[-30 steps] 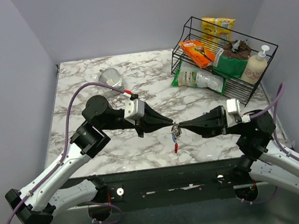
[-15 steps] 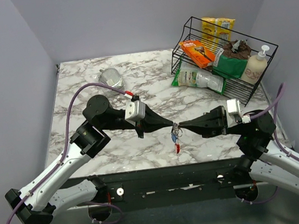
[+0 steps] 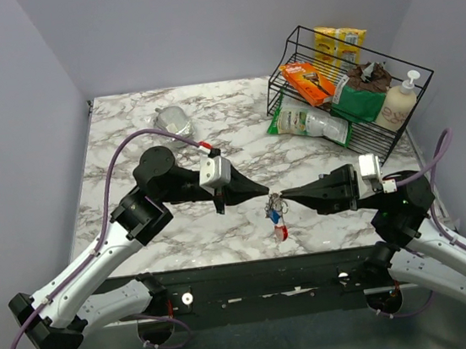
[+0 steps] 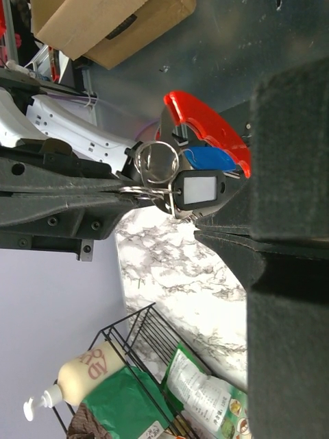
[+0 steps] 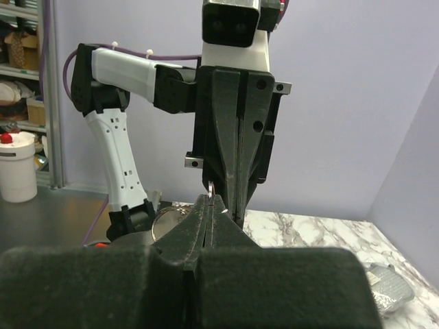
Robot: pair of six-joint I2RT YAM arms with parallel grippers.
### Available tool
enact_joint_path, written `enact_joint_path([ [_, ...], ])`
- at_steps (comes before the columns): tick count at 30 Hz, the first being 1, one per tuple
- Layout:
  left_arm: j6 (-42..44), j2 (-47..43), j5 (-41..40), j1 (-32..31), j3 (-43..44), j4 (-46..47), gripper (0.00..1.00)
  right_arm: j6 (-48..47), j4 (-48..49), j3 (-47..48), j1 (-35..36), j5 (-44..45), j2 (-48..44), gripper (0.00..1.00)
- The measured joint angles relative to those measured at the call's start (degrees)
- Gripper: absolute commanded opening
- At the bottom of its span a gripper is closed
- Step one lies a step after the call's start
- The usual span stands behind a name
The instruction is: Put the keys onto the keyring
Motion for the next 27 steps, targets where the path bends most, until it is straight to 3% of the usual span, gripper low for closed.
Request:
enact_joint_path([
  [4,0.4,0.5,-0.6,0.0,0.0,-0.4,0.00,0.0,0.0,0.2,0.0,-0.2,0.0,0.00],
  [7,0.9,0.6,-1.0,0.0,0.0,-1.0,0.16,0.0,0.0,0.2,0.0,-0.3,0.0,0.00],
  [8,1.1,0.5,-1.2,0.0,0.0,-1.3,0.29,0.0,0.0,0.2,0.0,-0.3,0.0,0.00],
  [14,3.3,-1.9,-2.9,0.0,0.0,-3.9,0.50,0.0,0.0,0.2,0.0,-0.4,0.0,0.00],
  [19,4.5,-4.6,-2.7,0.1,0.0,-5.0,0.50,0.0,0.0,0.2,0.0,-0.5,0.0,0.00],
  [22,4.4,-4.5,-2.1,0.1,0.1,-5.0,0.40,0.0,0.0,0.2,0.0,-0.7,0.0,0.00],
  [27,4.0,-2.9,-1.1,0.1,0.6,-4.9,0.41,0.0,0.0,0.2,0.0,-0.9,0.1,0.00],
])
